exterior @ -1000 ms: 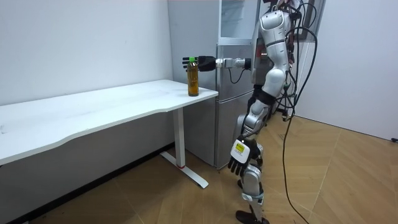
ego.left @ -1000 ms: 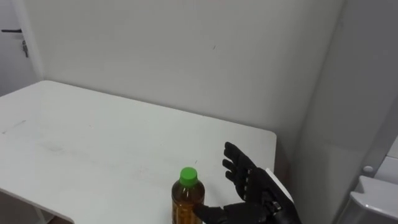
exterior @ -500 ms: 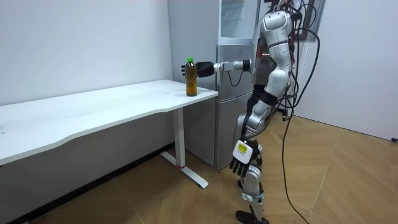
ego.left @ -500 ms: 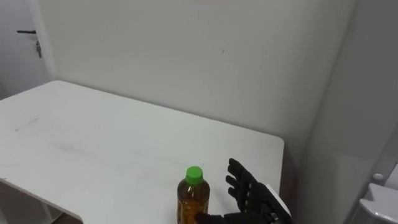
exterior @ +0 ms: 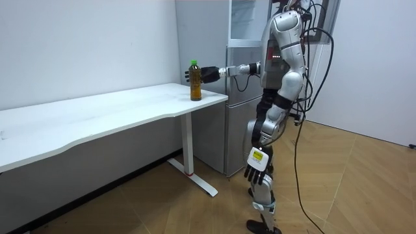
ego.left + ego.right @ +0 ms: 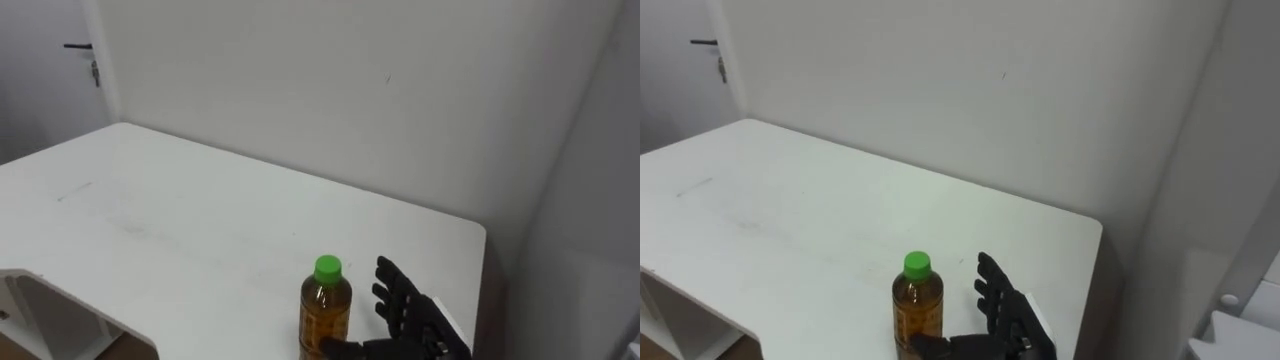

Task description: Put the bottle in the upper fridge

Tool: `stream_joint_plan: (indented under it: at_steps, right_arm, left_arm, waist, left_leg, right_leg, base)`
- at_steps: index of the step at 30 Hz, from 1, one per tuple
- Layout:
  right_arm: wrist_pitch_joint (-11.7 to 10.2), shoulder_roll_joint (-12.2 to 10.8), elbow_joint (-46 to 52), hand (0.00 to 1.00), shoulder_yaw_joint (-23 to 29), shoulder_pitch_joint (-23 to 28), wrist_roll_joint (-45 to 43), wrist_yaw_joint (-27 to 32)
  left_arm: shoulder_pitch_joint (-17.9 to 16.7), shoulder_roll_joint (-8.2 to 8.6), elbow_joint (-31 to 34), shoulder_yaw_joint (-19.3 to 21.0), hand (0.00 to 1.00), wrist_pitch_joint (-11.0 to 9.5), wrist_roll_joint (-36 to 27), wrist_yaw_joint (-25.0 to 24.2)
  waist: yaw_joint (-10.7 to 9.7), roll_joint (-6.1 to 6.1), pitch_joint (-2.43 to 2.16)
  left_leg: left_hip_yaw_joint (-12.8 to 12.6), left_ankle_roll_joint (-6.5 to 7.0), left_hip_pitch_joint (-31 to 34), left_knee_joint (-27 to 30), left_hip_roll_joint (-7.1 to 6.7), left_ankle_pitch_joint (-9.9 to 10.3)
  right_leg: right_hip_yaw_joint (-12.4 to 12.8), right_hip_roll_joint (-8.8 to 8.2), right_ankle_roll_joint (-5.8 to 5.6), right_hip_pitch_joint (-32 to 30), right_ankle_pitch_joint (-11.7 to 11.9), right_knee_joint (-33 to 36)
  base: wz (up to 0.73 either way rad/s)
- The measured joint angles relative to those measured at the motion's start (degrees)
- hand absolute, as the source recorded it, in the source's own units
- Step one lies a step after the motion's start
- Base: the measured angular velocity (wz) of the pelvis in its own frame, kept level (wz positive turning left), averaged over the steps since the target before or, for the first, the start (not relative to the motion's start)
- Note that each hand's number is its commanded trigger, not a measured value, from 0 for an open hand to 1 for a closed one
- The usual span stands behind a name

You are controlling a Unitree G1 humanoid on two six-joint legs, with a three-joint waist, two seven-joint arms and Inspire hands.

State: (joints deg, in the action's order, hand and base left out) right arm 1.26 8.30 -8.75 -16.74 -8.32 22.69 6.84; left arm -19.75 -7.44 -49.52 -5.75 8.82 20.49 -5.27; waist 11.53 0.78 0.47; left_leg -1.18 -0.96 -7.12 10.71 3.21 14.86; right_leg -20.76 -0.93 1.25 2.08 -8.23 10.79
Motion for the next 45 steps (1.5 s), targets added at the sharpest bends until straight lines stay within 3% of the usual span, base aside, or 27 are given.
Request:
stream_joint_plan:
  at_steps: [10,17,30,34,39,45]
  right_arm:
    - [0.0,0.0,0.8,0.0,0.0,-0.9,-0.1,-0.2]
    - [0.0,-0.2,1.2,0.0,-0.2,-4.3,-0.2,-2.7]
    - [0.0,-0.1,1.8,0.0,-4.4,-7.9,-0.1,-5.1]
    - [0.0,0.0,3.1,0.0,-4.5,-7.9,-0.5,-5.6]
    - [0.0,0.1,3.1,0.0,-4.5,-7.9,-0.4,-5.6]
    - [0.0,0.3,2.0,0.0,-4.6,-7.8,-0.5,-5.1]
  left_arm:
    - [0.0,0.11,0.2,-0.1,0.0,0.0,0.0,-0.6]
    - [0.2,0.01,0.2,-0.6,0.0,0.1,-0.1,-1.6]
    - [0.0,-0.41,2.5,-2.2,0.0,0.1,0.0,-1.7]
    - [-0.1,-0.72,3.3,-2.2,0.0,0.1,-0.1,-1.8]
    - [-0.1,-1.01,3.5,-2.3,0.0,0.0,-0.2,-1.6]
    - [0.0,-1.02,3.5,-2.3,0.0,0.7,-0.2,-1.4]
  waist:
    - [0.1,-0.03,-0.02]
    - [-0.2,0.0,-0.07]
    - [0.6,0.46,-0.35]
    - [1.5,0.53,-0.29]
    - [1.6,0.87,0.08]
    - [1.5,0.98,0.16]
  left_leg:
    - [0.0,0.0,0.9,0.1,0.01,0.0]
    - [0.0,0.0,1.5,0.6,0.01,0.0]
    - [0.4,0.11,1.5,0.9,-0.05,-0.1]
    - [0.4,0.14,1.5,1.0,-0.07,-0.1]
    - [0.4,0.19,1.6,1.1,-0.25,-0.1]
    - [0.4,0.28,1.6,1.1,-0.47,-0.2]
  right_leg:
    - [0.0,-0.04,-0.01,-0.9,0.0,0.2]
    - [-0.6,-0.25,0.02,-1.6,0.0,0.9]
    - [-1.3,-0.85,0.08,-1.6,0.0,1.7]
    - [-1.3,-1.01,0.08,-1.4,0.0,1.8]
    - [-1.3,-1.02,0.25,-1.3,-0.2,1.8]
    - [-1.4,-1.13,0.06,-1.3,-0.3,1.8]
  base:
    - [0.0]
    - [0.0]
    - [0.02]
    - [0.02]
    - [0.01]
    - [0.0]
